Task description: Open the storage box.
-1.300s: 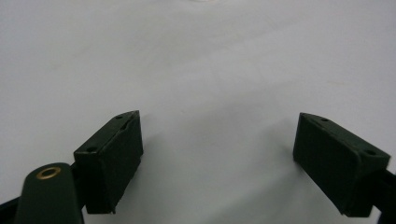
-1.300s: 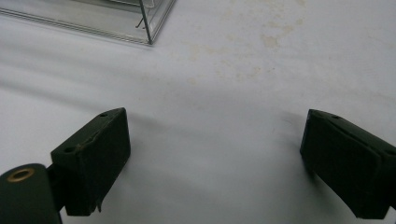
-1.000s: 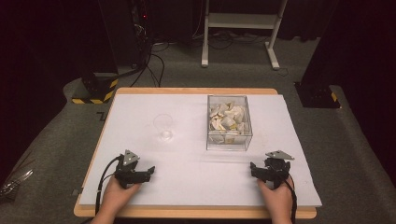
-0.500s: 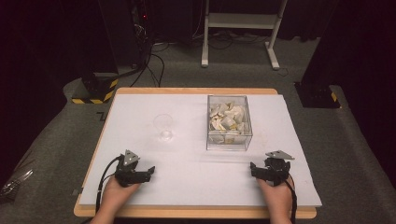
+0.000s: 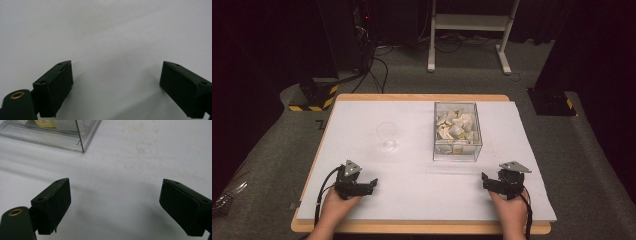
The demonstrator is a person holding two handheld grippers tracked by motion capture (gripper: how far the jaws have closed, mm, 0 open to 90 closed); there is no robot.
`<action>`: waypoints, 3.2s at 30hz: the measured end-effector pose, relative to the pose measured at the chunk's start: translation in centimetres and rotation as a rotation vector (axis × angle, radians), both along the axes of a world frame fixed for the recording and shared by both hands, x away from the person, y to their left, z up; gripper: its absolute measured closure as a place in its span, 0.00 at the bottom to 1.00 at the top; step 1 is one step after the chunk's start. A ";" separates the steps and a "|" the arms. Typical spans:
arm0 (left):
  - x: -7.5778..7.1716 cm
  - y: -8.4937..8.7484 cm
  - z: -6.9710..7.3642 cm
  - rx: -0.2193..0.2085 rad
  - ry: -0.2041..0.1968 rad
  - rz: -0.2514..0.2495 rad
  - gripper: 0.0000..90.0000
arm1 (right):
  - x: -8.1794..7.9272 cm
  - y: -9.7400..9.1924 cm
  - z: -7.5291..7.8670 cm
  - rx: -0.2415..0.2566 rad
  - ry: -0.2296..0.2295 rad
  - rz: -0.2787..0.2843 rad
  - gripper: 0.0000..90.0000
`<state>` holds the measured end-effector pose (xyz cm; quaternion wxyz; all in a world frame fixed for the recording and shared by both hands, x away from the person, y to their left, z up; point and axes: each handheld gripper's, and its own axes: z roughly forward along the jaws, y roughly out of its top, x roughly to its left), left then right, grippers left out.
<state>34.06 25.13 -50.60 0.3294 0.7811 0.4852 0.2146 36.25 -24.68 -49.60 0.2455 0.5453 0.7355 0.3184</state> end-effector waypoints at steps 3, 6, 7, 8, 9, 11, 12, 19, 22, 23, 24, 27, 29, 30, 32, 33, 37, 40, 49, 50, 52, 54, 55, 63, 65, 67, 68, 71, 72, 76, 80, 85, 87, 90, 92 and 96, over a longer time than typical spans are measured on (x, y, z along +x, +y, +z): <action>0.0 0.3 0.3 -0.016 -0.001 0.008 0.13 | -0.1 0.2 0.1 -0.005 -0.002 0.008 0.12; -0.1 0.7 0.6 0.007 -0.011 0.003 0.12 | -0.5 0.5 0.5 -0.005 -0.027 0.018 0.12; -0.1 0.7 0.6 0.007 -0.011 0.003 0.11 | -0.5 0.5 0.5 -0.005 -0.027 0.018 0.12; -0.1 0.8 0.6 0.005 -0.016 0.009 0.11 | -0.5 0.5 0.5 -0.005 -0.028 0.025 0.12; -0.1 1.0 0.7 0.004 -0.020 0.011 0.11 | -0.5 0.6 0.5 -0.004 -0.028 0.029 0.12; -0.2 1.3 0.8 0.000 -0.028 0.020 0.11 | -0.6 0.7 0.5 -0.001 -0.022 0.036 0.12; -0.2 1.5 0.8 0.017 -0.042 0.028 0.11 | -0.7 0.8 0.5 0.000 -0.026 0.036 0.12; -0.1 2.2 0.8 0.018 -0.057 0.044 0.11 | -0.9 1.2 0.4 -0.014 -0.028 0.050 0.10; -0.1 2.2 0.6 0.027 -0.057 0.034 0.10 | -1.1 1.6 0.5 -0.037 -0.040 0.056 0.09; 0.0 2.1 0.5 0.047 -0.064 0.026 0.09 | -1.2 1.7 0.5 -0.037 -0.039 0.063 0.09; 0.0 2.1 0.5 0.047 -0.064 0.026 0.09 | -1.2 1.7 0.5 -0.037 -0.039 0.063 0.09; 0.1 2.0 0.2 0.043 -0.055 0.025 0.08 | -1.2 1.9 0.5 -0.022 -0.033 0.074 0.09; 0.1 1.9 0.2 0.046 -0.056 0.021 0.08 | -1.3 2.1 0.4 -0.021 -0.032 0.086 0.09; 0.1 1.9 0.2 0.046 -0.053 0.021 0.08 | -1.3 2.2 0.5 -0.019 -0.031 0.092 0.09; 0.1 1.9 -0.1 0.023 -0.033 0.020 0.08 | -1.5 2.4 0.6 -0.014 -0.034 0.098 0.09; 0.1 1.9 -0.1 0.023 -0.033 0.020 0.08 | -1.5 2.4 0.6 -0.014 -0.034 0.098 0.09; 0.0 1.9 -0.1 0.026 -0.039 0.018 0.07 | -1.6 2.9 0.8 -0.001 -0.045 0.114 0.09; 0.1 1.9 -0.3 0.023 -0.022 0.026 0.07 | -1.7 3.2 0.9 0.004 -0.050 0.132 0.09; 0.2 2.1 -0.4 -0.005 0.000 0.031 0.07 | -1.7 4.4 1.2 0.021 -0.053 0.169 0.10; 0.2 2.1 -0.4 -0.005 0.000 0.031 0.07 | -1.7 4.6 1.2 0.023 -0.057 0.173 0.10; 0.2 2.1 -0.4 -0.005 0.000 0.030 0.07 | -1.8 5.0 1.3 0.023 -0.071 0.197 0.10; 0.2 2.1 -0.4 -0.006 0.002 0.031 0.07 | -1.8 5.2 1.3 0.026 -0.070 0.199 0.10; 0.2 2.1 -0.4 -0.006 0.002 0.031 0.07 | -1.9 5.3 1.4 0.035 -0.068 0.203 0.10; 0.2 2.1 -0.4 -0.005 0.001 0.031 0.07 | -2.2 5.9 2.0 0.077 -0.090 0.217 0.11; 0.2 2.1 -0.4 -0.005 0.001 0.031 0.07 | -2.1 5.9 2.1 0.088 -0.090 0.225 0.11; 0.2 2.1 -0.4 -0.006 0.001 0.031 0.07 | -2.1 5.9 2.2 0.104 -0.084 0.226 0.11; 0.2 2.1 -0.4 -0.006 0.001 0.031 0.07 | -2.1 5.8 2.3 0.107 -0.089 0.232 0.11; 0.2 2.1 -0.4 -0.006 0.001 0.031 0.07 | -2.1 5.8 2.4 0.107 -0.098 0.238 0.11; 0.2 2.1 -0.4 -0.005 0.001 0.031 0.07 | -2.1 5.8 2.5 0.105 -0.103 0.238 0.12; 0.2 2.1 -0.4 -0.006 0.000 0.032 0.07 | -1.9 5.8 2.8 0.094 -0.128 0.257 0.14; 0.2 2.1 -0.4 -0.006 0.002 0.030 0.07 | -1.5 5.7 2.8 0.097 -0.126 0.262 0.15; 0.2 2.2 -0.4 -0.003 0.002 0.029 0.07 | -1.4 5.5 3.0 0.088 -0.123 0.249 0.16; 0.2 2.2 -0.4 -0.003 0.002 0.029 0.07 | -1.3 5.5 3.2 0.085 -0.133 0.244 0.17; 0.2 2.2 -0.4 -0.003 0.002 0.029 0.07 | -1.1 5.7 3.2 0.080 -0.132 0.246 0.17; 0.2 2.1 -0.4 -0.006 0.002 0.031 0.07 | -1.0 6.0 3.3 0.059 -0.139 0.250 0.18; 0.2 2.1 -0.4 -0.007 0.000 0.033 0.07 | -0.6 6.1 3.7 0.066 -0.121 0.240 0.19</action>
